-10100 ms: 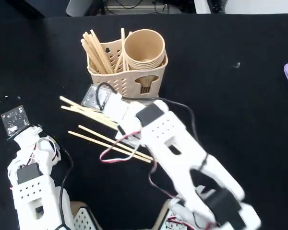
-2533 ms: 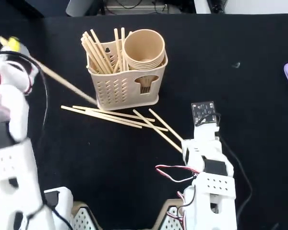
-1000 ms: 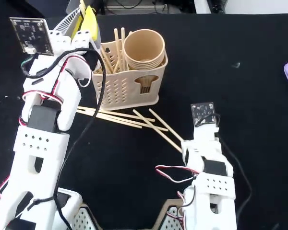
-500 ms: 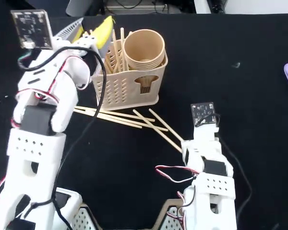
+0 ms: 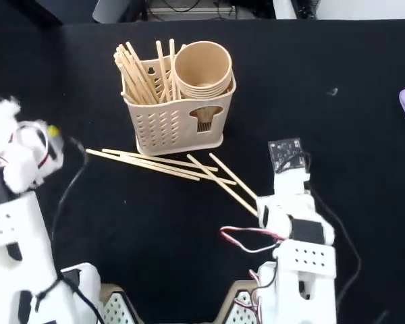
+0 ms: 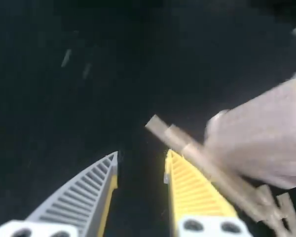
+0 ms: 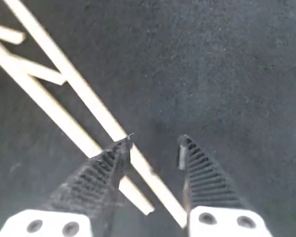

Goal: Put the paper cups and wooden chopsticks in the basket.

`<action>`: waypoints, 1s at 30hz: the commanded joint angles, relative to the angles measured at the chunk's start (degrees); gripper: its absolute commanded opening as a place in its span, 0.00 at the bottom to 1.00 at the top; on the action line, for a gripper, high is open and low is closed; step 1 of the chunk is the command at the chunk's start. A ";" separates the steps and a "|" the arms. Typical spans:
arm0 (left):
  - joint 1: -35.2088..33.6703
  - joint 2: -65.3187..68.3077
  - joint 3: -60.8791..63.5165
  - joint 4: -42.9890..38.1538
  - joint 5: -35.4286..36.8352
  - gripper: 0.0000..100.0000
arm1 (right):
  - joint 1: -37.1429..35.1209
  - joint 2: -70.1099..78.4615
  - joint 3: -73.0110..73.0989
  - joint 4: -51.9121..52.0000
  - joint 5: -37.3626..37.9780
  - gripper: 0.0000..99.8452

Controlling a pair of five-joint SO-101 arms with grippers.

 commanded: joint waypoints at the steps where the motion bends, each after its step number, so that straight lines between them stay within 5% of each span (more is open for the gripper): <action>1: -5.41 -0.18 20.88 -7.21 0.18 0.16 | -8.09 -0.84 -8.31 11.34 11.08 0.16; 6: -5.32 -0.79 38.11 -24.09 -5.27 0.16 | -19.52 -0.57 -7.25 13.19 15.03 0.20; 11: -4.88 -0.88 47.43 -33.49 -4.57 0.16 | -21.36 4.09 -6.73 10.46 15.21 0.24; 19: -4.53 -0.79 51.21 -36.57 -4.57 0.16 | -18.55 20.88 -6.37 -5.27 15.74 0.24; 25: -4.62 -0.79 51.30 -36.40 -4.57 0.16 | -17.58 36.62 -13.14 -6.07 19.60 0.23; 30: -4.70 -0.79 51.30 -36.31 -4.57 0.16 | -17.67 43.03 -18.42 -4.48 20.40 0.05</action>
